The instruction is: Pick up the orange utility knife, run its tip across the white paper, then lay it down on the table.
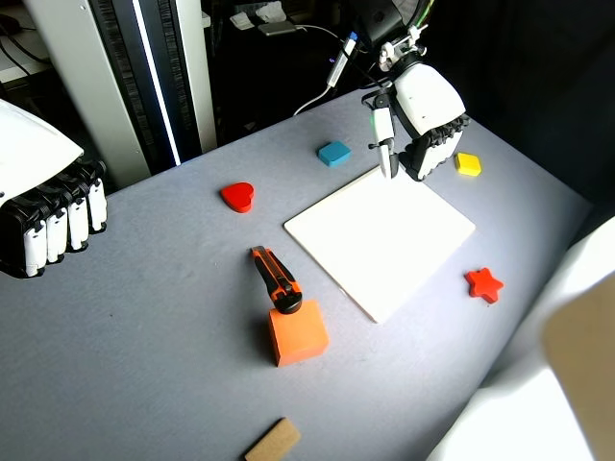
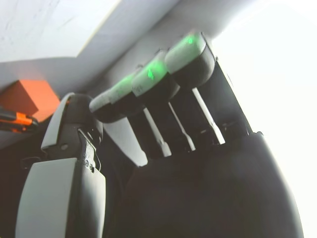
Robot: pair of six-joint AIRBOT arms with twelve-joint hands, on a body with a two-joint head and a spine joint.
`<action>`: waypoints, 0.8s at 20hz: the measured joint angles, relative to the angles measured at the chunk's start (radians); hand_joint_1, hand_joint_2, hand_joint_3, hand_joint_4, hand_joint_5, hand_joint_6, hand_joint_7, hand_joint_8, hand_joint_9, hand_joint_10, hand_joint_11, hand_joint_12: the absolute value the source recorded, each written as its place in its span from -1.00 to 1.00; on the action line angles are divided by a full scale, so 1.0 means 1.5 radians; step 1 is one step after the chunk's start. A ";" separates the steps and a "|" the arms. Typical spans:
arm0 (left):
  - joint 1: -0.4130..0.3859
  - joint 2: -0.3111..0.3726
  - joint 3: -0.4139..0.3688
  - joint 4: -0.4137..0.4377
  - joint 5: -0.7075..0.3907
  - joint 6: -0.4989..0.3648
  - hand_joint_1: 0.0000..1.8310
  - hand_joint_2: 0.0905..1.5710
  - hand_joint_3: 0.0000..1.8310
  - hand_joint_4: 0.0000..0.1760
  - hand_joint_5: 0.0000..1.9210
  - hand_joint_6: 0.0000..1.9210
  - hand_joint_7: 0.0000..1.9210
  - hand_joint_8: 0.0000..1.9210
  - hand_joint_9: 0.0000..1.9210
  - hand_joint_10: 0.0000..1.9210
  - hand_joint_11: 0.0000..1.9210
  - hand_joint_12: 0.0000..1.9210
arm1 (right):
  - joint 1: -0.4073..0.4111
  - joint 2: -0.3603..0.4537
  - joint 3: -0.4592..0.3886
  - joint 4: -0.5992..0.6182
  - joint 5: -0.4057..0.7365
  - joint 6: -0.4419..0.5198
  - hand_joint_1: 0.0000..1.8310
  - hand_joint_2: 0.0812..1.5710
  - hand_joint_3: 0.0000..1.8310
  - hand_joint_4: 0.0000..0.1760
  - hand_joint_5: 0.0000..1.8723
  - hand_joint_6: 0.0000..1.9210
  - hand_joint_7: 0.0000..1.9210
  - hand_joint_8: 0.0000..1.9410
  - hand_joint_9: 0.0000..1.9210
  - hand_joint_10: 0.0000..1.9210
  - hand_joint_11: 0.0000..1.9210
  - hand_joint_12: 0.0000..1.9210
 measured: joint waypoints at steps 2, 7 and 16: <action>0.000 -0.001 0.004 0.003 -0.003 0.002 -0.82 0.56 -0.94 -0.76 -0.98 -1.00 -0.91 -1.00 -0.91 -0.94 -1.00 -0.38 | 0.000 0.000 0.000 -0.003 0.000 0.001 -0.96 0.48 -0.93 -1.00 -0.88 -0.81 -0.79 -0.98 -0.89 -0.68 -1.00 0.17; 0.010 -0.005 0.005 0.024 -0.017 0.004 -0.88 0.60 -0.99 -1.00 -1.00 -1.00 -0.99 -1.00 -0.98 -1.00 -1.00 -0.68 | 0.001 -0.006 -0.006 -0.002 0.014 0.026 -0.96 0.51 -1.00 -1.00 -0.86 -0.95 -0.77 -1.00 -0.85 -0.82 -1.00 0.08; 0.131 -0.055 0.001 0.076 -0.095 -0.099 -0.95 0.60 -1.00 -1.00 -1.00 -1.00 -1.00 -1.00 -0.98 -1.00 -1.00 -0.80 | 0.079 -0.148 0.039 -0.188 -0.017 0.129 0.11 0.31 -1.00 -1.00 -1.00 -1.00 -1.00 -1.00 -1.00 -1.00 -1.00 -1.00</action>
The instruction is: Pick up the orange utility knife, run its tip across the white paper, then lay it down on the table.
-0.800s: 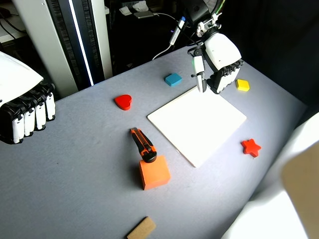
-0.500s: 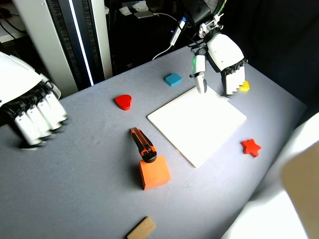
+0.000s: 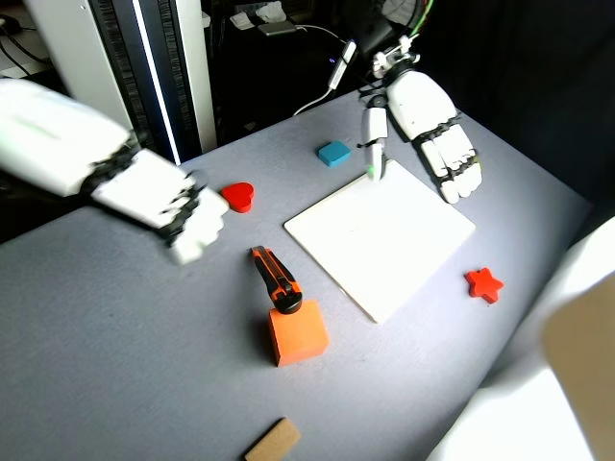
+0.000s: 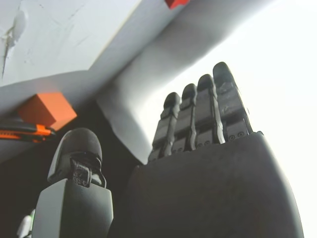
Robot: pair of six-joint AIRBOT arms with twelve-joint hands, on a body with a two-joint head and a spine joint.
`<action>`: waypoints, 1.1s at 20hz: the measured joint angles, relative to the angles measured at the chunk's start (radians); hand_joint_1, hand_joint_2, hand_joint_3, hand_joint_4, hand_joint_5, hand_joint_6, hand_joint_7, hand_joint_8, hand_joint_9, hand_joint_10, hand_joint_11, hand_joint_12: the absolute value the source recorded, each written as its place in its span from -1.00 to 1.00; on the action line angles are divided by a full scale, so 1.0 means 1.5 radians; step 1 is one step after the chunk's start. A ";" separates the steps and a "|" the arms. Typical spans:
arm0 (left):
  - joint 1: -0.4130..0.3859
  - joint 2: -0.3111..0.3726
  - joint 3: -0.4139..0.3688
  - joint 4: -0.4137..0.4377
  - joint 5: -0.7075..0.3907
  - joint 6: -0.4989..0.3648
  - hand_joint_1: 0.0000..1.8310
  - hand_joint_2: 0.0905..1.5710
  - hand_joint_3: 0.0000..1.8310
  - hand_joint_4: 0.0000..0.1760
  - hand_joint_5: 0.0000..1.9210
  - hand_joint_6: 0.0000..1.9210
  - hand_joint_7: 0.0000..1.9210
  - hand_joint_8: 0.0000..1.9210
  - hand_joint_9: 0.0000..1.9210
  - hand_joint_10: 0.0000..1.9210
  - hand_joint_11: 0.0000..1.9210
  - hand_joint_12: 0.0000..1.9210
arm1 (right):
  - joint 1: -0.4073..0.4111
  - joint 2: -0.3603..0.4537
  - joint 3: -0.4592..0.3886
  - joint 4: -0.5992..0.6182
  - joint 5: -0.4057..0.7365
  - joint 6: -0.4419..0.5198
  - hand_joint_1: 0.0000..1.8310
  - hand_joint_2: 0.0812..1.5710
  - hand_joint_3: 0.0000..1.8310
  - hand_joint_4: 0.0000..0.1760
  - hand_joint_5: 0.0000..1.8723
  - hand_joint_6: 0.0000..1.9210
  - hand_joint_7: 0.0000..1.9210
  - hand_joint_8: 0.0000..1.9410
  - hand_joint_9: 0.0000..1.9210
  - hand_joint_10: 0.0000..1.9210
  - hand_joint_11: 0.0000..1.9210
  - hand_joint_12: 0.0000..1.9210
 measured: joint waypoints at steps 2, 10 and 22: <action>0.023 -0.026 0.009 0.010 -0.010 -0.026 -0.94 0.61 -1.00 -1.00 -1.00 -1.00 -0.99 -1.00 -0.98 -1.00 -1.00 -0.77 | 0.022 -0.042 0.043 -0.170 0.008 0.166 0.19 0.31 -1.00 -1.00 -1.00 -1.00 -1.00 -1.00 -1.00 -1.00 -1.00 -1.00; 0.052 -0.064 0.022 0.046 -0.041 -0.060 -0.93 0.59 -1.00 -1.00 -1.00 -1.00 -0.98 -1.00 -0.97 -1.00 -1.00 -0.71 | 0.081 -0.141 0.151 -0.711 0.126 0.693 0.24 0.24 -1.00 -1.00 -1.00 -1.00 -1.00 -1.00 -1.00 -1.00 -1.00 -1.00; 0.063 -0.071 0.035 0.069 -0.047 -0.075 -0.91 0.60 -1.00 -1.00 -1.00 -1.00 -0.95 -1.00 -0.96 -1.00 -1.00 -0.67 | 0.052 -0.325 0.241 -0.772 0.029 0.719 0.25 0.27 -1.00 -1.00 -1.00 -1.00 -1.00 -1.00 -1.00 -1.00 -1.00 -1.00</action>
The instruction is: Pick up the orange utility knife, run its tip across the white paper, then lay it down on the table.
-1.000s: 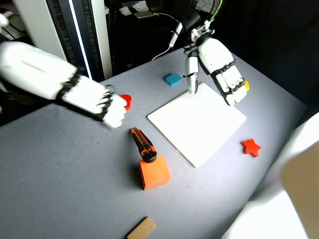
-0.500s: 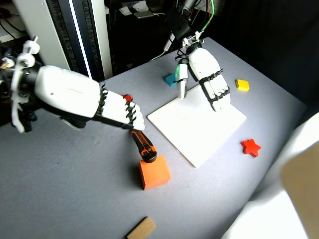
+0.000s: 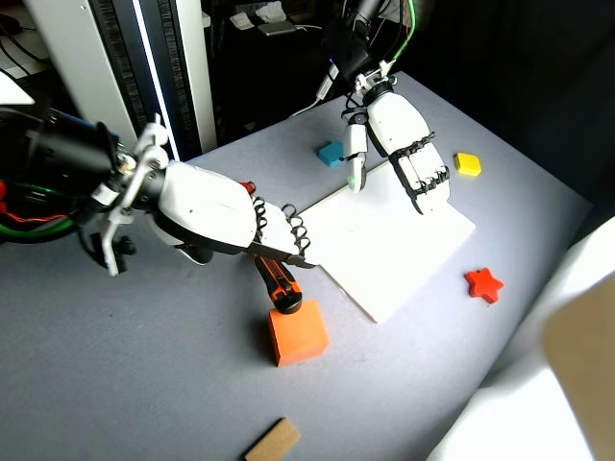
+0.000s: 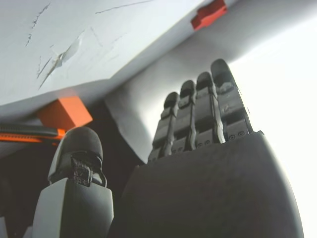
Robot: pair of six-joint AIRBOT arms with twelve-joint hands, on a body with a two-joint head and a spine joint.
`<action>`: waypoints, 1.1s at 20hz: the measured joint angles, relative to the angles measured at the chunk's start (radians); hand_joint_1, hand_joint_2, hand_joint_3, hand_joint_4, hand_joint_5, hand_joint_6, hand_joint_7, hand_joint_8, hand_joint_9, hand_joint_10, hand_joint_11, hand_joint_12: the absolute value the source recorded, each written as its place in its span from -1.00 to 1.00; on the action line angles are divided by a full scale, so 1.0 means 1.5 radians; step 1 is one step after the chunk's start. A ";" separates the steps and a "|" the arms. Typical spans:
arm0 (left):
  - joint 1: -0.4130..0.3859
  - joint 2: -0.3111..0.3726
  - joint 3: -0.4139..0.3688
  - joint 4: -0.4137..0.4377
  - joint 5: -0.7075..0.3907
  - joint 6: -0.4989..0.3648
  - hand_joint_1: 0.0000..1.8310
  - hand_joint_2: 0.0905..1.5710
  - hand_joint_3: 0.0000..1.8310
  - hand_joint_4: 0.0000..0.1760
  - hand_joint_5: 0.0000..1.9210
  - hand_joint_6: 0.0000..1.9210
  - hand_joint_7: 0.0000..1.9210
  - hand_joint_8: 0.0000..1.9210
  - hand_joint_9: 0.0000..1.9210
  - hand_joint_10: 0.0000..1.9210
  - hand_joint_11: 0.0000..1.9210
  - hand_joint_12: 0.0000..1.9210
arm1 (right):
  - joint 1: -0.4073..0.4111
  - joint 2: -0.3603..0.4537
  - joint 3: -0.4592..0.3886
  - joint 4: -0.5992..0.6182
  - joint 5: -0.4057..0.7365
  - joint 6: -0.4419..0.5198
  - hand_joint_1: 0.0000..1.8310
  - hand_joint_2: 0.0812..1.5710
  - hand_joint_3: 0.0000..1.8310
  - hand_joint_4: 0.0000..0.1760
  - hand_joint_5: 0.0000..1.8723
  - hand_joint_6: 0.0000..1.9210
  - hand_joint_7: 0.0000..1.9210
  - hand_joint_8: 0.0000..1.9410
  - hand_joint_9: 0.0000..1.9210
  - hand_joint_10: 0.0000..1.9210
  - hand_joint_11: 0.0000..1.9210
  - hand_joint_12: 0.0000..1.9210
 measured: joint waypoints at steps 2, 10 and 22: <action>0.014 0.000 -0.002 -0.005 0.003 -0.007 -0.90 0.60 -1.00 -1.00 -1.00 -1.00 -0.95 -1.00 -0.96 -1.00 -1.00 -0.64 | -0.006 -0.018 0.015 -0.023 0.006 0.001 0.26 0.26 -1.00 -1.00 -1.00 -1.00 -1.00 -1.00 -1.00 -1.00 -1.00 -1.00; 0.028 0.000 -0.004 -0.003 -0.004 -0.020 -0.90 0.60 -1.00 -1.00 -1.00 -1.00 -0.96 -1.00 -0.96 -1.00 -1.00 -0.65 | -0.017 -0.097 0.104 -0.073 0.015 0.018 0.24 0.26 -1.00 -1.00 -1.00 -1.00 -1.00 -1.00 -1.00 -1.00 -1.00 -1.00; 0.024 0.000 -0.005 -0.004 -0.006 -0.018 -0.92 0.60 -1.00 -1.00 -1.00 -1.00 -0.98 -1.00 -0.96 -1.00 -1.00 -0.68 | -0.042 -0.171 0.180 -0.084 0.015 0.033 0.26 0.25 -1.00 -1.00 -1.00 -1.00 -1.00 -1.00 -1.00 -1.00 -1.00 -1.00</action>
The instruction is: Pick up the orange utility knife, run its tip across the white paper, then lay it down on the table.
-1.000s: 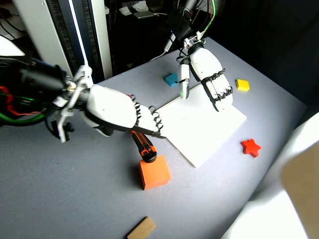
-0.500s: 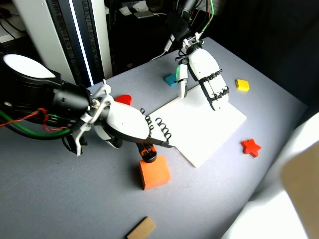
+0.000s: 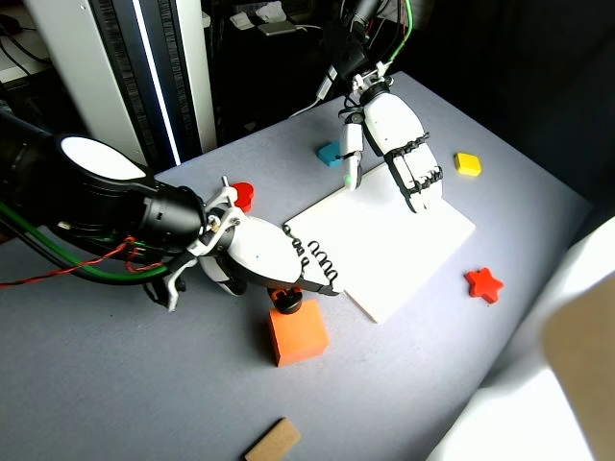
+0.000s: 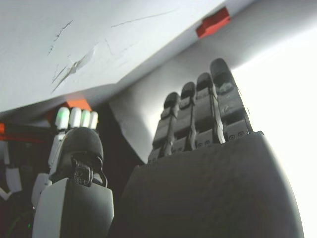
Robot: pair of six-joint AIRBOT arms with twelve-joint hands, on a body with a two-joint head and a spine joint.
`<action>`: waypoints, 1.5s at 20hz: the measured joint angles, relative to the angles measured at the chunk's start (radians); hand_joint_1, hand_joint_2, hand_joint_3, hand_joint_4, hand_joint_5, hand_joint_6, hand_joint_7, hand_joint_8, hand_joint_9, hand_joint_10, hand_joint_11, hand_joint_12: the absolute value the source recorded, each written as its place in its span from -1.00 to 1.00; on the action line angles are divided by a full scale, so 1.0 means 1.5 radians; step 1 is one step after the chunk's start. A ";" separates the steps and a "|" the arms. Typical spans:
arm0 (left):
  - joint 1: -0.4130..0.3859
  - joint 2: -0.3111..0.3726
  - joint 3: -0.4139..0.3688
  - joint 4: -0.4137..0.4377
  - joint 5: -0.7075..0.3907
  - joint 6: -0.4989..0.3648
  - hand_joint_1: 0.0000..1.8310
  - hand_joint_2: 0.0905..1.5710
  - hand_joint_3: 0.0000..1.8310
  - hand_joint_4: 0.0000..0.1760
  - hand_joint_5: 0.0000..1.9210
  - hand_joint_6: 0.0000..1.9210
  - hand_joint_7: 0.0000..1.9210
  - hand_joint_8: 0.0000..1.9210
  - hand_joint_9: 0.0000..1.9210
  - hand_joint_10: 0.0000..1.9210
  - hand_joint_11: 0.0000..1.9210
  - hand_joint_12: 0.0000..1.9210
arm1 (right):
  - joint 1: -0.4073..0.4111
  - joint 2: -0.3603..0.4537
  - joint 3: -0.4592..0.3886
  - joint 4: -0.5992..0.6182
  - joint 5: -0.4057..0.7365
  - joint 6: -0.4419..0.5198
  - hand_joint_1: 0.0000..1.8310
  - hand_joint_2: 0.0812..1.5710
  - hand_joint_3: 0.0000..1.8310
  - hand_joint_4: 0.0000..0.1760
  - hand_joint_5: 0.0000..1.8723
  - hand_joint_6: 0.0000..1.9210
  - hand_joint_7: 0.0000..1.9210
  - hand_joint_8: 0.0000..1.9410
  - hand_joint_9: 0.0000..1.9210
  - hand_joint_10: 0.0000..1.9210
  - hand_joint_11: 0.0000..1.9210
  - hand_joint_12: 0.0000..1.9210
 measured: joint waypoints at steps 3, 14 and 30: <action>-0.006 -0.002 -0.002 0.002 0.000 0.001 -0.90 0.60 -1.00 -1.00 -1.00 -1.00 -0.97 -1.00 -0.96 -0.99 -1.00 -0.64 | -0.004 -0.009 0.009 0.003 -0.003 0.002 0.26 0.27 -1.00 -1.00 -1.00 -1.00 -1.00 -1.00 -1.00 -1.00 -1.00 -1.00; -0.006 -0.004 -0.002 -0.001 0.001 0.002 -0.90 0.60 -1.00 -1.00 -1.00 -1.00 -0.97 -1.00 -0.96 -1.00 -1.00 -0.68 | -0.009 -0.014 0.009 0.002 -0.012 -0.003 0.43 0.41 -0.96 -1.00 -1.00 -1.00 -1.00 -1.00 -1.00 -1.00 -1.00 -1.00; -0.007 -0.008 -0.002 -0.004 -0.001 0.001 -0.94 0.61 -1.00 -1.00 -1.00 -1.00 -0.95 -1.00 -0.92 -1.00 -1.00 -0.51 | 0.001 -0.009 -0.026 0.003 -0.050 -0.002 0.79 0.54 -1.00 1.00 0.51 1.00 0.65 1.00 0.71 1.00 0.82 1.00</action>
